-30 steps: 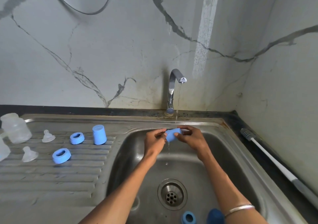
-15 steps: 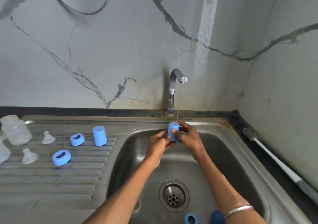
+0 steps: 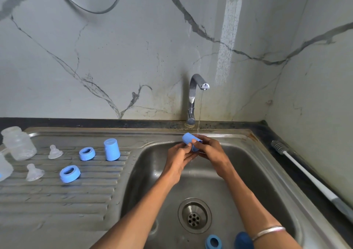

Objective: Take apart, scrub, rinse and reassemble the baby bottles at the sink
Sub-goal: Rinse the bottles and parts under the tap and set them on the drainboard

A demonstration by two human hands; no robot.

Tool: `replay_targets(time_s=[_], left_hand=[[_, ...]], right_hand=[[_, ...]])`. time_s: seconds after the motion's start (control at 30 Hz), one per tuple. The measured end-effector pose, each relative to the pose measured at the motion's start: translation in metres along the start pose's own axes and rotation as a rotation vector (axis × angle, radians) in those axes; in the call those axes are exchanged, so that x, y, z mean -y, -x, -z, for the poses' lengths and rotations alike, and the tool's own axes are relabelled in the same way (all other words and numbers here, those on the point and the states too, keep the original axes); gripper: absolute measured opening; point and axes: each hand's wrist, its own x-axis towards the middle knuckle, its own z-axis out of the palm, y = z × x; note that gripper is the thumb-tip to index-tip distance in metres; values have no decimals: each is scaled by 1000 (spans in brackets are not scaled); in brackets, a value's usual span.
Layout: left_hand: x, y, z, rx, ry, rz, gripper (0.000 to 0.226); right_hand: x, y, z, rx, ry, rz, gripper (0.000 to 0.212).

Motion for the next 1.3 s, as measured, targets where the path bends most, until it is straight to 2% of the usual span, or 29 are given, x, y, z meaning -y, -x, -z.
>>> replay_targets(time_s=[0.17, 0.27, 0.3, 0.37, 0.47, 0.5, 0.63, 0.77, 0.87, 0.97, 1.07, 1.13, 1.2, 1.3], left_hand=[[-1, 0, 2, 24, -104, -19, 34], [2, -8, 10, -35, -404, -109, 68], [1, -9, 12, -45, -530, -154, 70], [3, -15, 17, -35, -682, -226, 56], [4, -12, 17, -59, -653, -213, 15], [3, -9, 16, -66, -621, -198, 7], [5, -8, 13, -40, -610, -135, 17], [6, -6, 9, -23, -556, -136, 18], [6, -6, 8, -21, -507, -122, 23], [3, -6, 8, -5, -542, -156, 26], [4, -7, 8, -28, -708, -298, 20], [4, -8, 8, -57, -689, -331, 17], [4, -10, 10, -102, -623, -313, 15], [4, -14, 12, -136, -443, -183, 16]], right_hand=[[-1, 0, -1, -103, 61, 18, 49], [-1, -3, -2, -124, 144, 41, 53], [0, -3, -2, -122, 174, 52, 56], [2, -1, -3, -138, 220, 75, 60], [4, 1, -4, -180, 211, 100, 54], [3, 0, -4, -186, 199, 116, 51], [-1, -2, -5, -153, 163, 141, 42], [-1, -3, -4, -91, 19, 35, 55], [-5, -5, -1, -73, 54, 15, 56], [-4, -5, 0, -76, 88, 41, 44], [-2, -4, 1, -117, 137, 93, 26], [1, -3, 1, -143, 128, 109, 21], [4, -2, 0, -186, 129, 131, 27], [7, -1, -2, -225, 155, 169, 39]])
